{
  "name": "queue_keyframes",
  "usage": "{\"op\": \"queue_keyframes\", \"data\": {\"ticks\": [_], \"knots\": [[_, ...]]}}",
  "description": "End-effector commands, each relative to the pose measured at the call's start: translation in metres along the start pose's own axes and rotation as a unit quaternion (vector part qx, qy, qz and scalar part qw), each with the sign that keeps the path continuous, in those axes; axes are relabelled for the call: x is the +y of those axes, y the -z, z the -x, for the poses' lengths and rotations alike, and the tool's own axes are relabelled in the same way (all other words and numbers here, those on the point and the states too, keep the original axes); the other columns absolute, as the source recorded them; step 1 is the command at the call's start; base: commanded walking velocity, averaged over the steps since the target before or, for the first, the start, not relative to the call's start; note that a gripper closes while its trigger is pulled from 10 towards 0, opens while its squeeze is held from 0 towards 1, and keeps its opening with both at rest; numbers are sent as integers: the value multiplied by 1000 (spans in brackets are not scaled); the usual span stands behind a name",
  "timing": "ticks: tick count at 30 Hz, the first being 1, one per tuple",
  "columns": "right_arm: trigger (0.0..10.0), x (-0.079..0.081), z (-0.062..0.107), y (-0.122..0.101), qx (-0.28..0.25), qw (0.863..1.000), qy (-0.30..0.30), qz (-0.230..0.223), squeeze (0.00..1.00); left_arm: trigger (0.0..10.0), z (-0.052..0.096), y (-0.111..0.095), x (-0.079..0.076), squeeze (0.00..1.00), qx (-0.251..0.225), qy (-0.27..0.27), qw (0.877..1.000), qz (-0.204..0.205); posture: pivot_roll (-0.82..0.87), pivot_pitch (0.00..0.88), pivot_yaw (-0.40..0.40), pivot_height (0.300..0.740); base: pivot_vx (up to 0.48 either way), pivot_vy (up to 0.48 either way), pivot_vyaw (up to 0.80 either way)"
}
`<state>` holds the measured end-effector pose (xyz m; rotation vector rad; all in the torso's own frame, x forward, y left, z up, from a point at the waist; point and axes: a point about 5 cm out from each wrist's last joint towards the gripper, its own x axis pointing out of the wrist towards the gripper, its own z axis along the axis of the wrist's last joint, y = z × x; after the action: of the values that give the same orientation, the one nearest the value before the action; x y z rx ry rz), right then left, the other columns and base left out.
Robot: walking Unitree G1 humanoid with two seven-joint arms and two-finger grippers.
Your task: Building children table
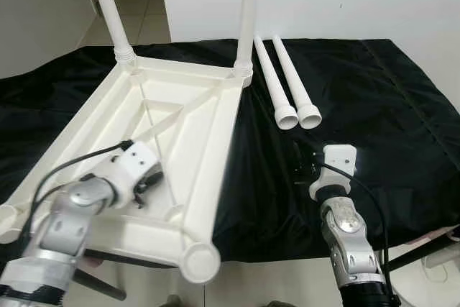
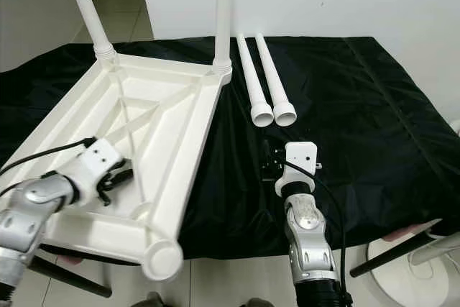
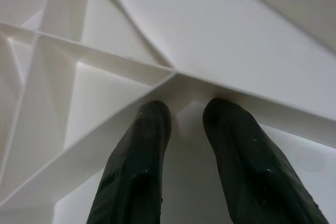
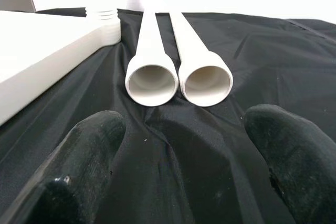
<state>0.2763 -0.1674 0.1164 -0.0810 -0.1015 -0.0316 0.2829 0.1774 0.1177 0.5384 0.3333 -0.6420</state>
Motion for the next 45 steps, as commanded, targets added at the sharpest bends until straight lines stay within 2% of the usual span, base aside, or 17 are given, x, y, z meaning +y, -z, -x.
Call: {"op": "queue_keyframes", "data": {"ticks": [1,7,10,12,13,14,15,19,21,24,25,28,29,32,33,40,45], "knots": [[10000,4,-1,-1,-3,1000,-3,2,0,10000,-5,2,-1,0,13,-9,1000,-3,-72,8,59,740,0,0,0],[10000,3,1,0,-1,1000,-1,1,0,10000,4,5,14,0,19,-8,1000,-23,-71,9,61,740,0,0,0],[10000,3,2,1,0,1000,-1,2,0,10000,16,8,29,0,17,2,999,-38,-71,9,61,740,0,0,0],[10000,3,2,2,1,1000,0,3,0,10000,27,11,43,192,26,8,999,-41,-68,10,62,740,0,0,0],[10000,3,2,2,2,1000,0,3,0,10000,32,14,47,439,33,17,999,-38,-65,10,63,740,0,0,0],[10000,3,2,2,2,1000,0,3,0,10000,32,14,47,439,33,17,999,-38,-65,10,63,740,0,0,0],[10000,2,2,2,2,1000,0,3,0,10000,36,15,49,1000,35,30,998,-37,-65,10,63,740,0,0,0],[10000,3,2,2,2,1000,-1,3,0,10000,48,16,47,1000,30,71,997,-19,-65,10,63,740,0,0,0],[10000,4,3,3,3,1000,-2,2,0,10000,58,16,37,1000,20,114,993,7,-60,8,63,740,0,0,0],[10000,4,4,4,4,1000,-3,3,0,10000,64,19,23,1000,23,149,989,2,-55,8,64,740,0,0,0],[10000,4,3,4,5,1000,-2,3,0,10000,66,19,14,510,16,167,986,12,-54,8,63,740,0,0,0],[10000,4,3,4,6,1000,-2,2,0,10000,69,15,0,553,-4,182,983,28,-43,8,56,740,0,0,0],[10000,5,2,5,6,1000,-4,1,0,10000,71,12,-6,435,-14,186,982,31,-37,8,52,740,0,0,0],[10000,6,2,5,6,1000,-7,0,0,10000,74,9,-11,435,-23,191,981,30,-37,8,52,740,0,0,0],[10000,7,1,5,7,1000,-9,-1,0,10000,77,7,-14,0,-27,198,979,38,-34,8,50,740,0,0,0],[10000,10,-2,4,6,1000,-21,1,0,10000,96,0,-33,0,-63,232,965,108,-15,4,37,740,0,0,0],[10000,9,-2,5,5,1000,-21,2,0,10000,92,12,-49,0,-26,240,965,101,-11,7,35,740,0,0,0]]}}
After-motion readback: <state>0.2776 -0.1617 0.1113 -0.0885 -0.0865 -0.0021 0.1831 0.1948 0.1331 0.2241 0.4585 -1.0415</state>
